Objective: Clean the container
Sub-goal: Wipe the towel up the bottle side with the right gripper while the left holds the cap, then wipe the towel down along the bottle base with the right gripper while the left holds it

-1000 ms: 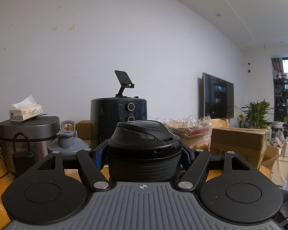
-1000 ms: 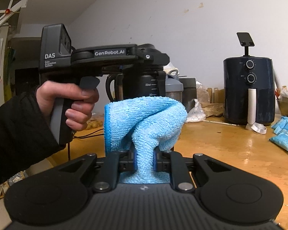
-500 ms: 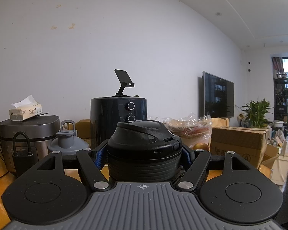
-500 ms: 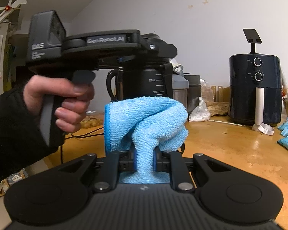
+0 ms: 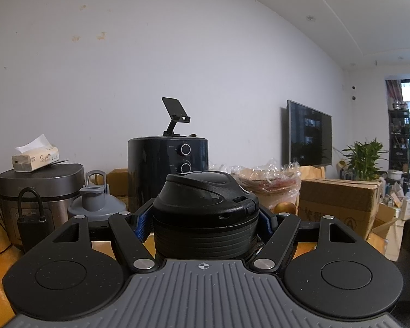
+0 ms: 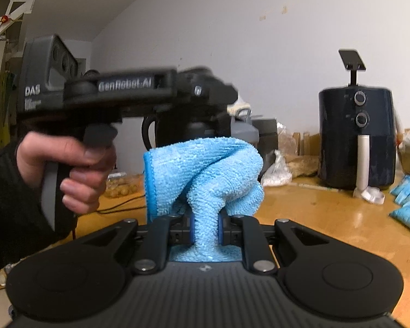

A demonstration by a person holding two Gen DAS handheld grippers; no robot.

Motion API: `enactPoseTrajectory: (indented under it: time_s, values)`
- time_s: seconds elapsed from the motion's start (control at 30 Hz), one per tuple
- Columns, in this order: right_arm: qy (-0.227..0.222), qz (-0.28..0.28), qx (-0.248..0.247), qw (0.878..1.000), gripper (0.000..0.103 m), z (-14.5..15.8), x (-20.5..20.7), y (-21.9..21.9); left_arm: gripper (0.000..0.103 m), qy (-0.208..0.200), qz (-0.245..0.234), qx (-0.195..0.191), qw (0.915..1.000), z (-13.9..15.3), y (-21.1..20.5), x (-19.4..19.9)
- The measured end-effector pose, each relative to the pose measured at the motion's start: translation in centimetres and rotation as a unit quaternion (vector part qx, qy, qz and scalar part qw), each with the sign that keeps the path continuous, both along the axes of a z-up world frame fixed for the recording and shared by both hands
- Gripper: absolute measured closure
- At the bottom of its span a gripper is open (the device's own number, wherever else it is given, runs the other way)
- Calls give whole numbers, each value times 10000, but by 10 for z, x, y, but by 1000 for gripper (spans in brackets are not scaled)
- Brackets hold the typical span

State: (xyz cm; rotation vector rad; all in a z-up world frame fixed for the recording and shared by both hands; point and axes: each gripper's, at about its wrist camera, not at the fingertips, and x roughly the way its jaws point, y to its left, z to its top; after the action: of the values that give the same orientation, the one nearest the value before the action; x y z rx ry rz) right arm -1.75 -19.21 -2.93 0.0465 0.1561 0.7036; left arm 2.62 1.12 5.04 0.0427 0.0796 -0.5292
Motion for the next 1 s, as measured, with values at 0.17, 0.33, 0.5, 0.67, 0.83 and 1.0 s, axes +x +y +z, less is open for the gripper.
enactPoseTrajectory:
  time_s: [0.17,0.33,0.5,0.67,0.83,1.0]
  values:
    - [-291,-74,204,9993,93,20,-3,-5,33,10,-1,24,10000,0,-1,0]
    - [-454,-58,244,9987,93,32,-4,-6,33,39,6,8,10000,1,0,1]
    - [-443,-50,291,9986,93,31,-4,-6,33,27,2,20,10000,0,-1,1]
    - [-416,-25,259,9988,93,31,1,-4,33,26,-4,31,10000,0,0,1]
    - [-287,2,207,9994,93,22,3,-4,33,19,3,51,10000,0,-1,1]
    - [-93,54,113,9999,93,6,5,-2,33,18,2,59,10000,0,-1,1]
